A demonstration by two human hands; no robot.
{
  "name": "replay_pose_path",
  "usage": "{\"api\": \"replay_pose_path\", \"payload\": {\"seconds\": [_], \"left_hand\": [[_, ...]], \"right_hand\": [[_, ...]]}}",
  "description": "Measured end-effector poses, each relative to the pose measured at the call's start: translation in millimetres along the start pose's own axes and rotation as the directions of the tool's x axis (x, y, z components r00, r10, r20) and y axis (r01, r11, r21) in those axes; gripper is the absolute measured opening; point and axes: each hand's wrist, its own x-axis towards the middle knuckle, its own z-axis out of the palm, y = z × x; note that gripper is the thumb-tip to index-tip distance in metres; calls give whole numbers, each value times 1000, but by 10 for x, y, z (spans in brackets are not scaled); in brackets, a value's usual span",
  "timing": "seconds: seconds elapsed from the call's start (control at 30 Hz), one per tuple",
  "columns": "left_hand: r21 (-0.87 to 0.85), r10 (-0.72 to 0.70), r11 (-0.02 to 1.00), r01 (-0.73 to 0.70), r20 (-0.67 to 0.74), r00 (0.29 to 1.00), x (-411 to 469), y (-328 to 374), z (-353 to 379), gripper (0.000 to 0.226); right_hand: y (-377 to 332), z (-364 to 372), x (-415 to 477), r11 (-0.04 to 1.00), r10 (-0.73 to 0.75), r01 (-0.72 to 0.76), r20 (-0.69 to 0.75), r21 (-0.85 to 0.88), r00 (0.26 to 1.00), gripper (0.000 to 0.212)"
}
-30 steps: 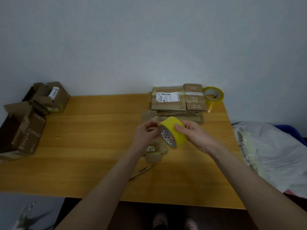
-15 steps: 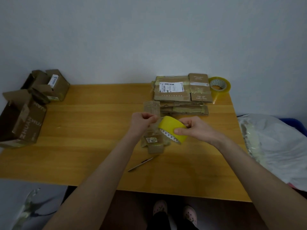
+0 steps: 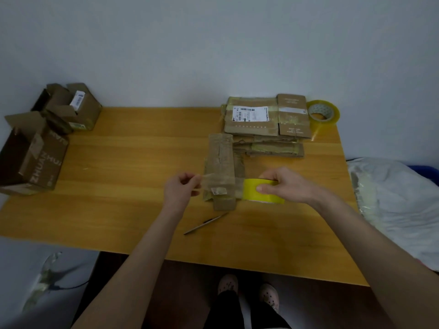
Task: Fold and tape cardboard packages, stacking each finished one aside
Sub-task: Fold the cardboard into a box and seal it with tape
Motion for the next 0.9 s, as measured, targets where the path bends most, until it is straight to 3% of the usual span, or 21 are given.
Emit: {"api": "replay_pose_path", "payload": {"seconds": [0.1,0.17,0.23,0.57,0.9], "left_hand": [[34,31,999,-29,-65,997,-44,-101,-27,14],[26,21,999,-18,-126,992,-60,-156,-8,10],[1,-1,1000,1,-160,987,-67,-199,28,9],[-71,-43,997,30,-186,982,1,-416,71,5],[61,-50,996,60,-165,985,348,-548,326,7]], "right_hand": [[-25,68,50,974,40,-65,-118,-219,992,29],[-71,108,71,894,47,-143,-229,-425,972,41],[-106,147,92,857,49,-168,-247,-487,968,46],[-146,413,225,830,52,-239,-357,-504,933,40],[-28,584,498,838,133,-312,-386,-449,913,36]]}}
